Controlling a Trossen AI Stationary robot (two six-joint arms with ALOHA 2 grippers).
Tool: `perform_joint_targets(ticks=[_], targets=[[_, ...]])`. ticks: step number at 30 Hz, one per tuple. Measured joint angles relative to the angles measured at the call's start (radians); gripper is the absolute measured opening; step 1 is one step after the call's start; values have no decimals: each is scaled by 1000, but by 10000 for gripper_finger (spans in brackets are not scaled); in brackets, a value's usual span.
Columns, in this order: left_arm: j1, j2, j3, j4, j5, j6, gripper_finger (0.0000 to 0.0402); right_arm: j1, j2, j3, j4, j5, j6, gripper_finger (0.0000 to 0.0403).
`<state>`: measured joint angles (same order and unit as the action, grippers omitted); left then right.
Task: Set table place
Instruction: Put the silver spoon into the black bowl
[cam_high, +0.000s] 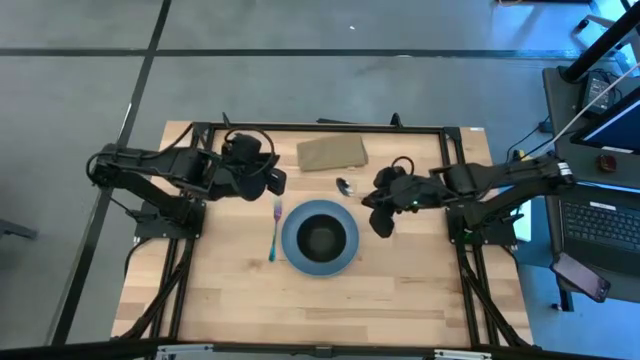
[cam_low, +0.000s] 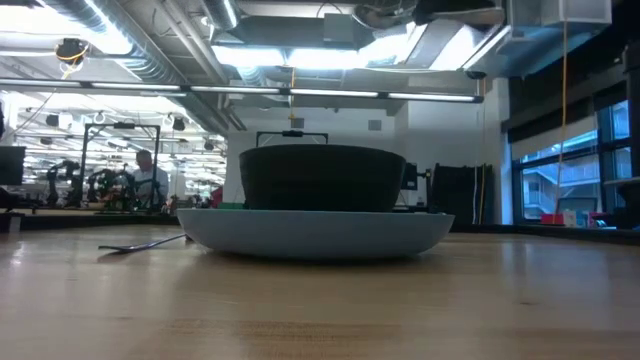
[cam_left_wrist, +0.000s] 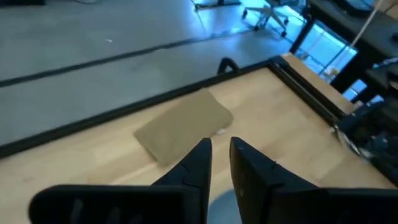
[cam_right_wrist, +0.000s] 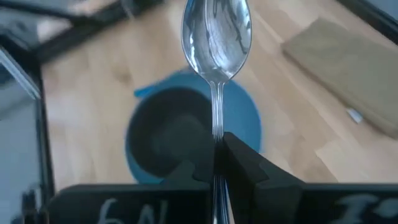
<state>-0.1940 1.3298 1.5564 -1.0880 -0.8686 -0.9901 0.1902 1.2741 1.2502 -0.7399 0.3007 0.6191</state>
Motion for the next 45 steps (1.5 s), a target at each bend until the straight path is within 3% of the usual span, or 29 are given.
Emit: perform_joint_targets(ticks=[5, 10, 14, 23, 33, 45], targets=[[24, -8, 0, -21, -16, 6, 37, 4, 154, 187, -200, -26, -32, 20], [50, -8, 0, -27, -44, -7, 25, 6, 323, 307, -237, -193, -78, 21], [73, -23, 0, -27, -55, 3, 15, 11, 441, 359, -254, -265, -128, 22], [79, -35, 0, -68, -52, 6, 1, 9, 605, 373, -274, -323, -157, 22], [79, -35, -1, -83, -50, 5, 20, -20, 729, 374, -223, -329, -157, 22], [76, -35, -1, -81, -30, 2, 31, -49, 757, 374, -183, -347, -156, 36]])
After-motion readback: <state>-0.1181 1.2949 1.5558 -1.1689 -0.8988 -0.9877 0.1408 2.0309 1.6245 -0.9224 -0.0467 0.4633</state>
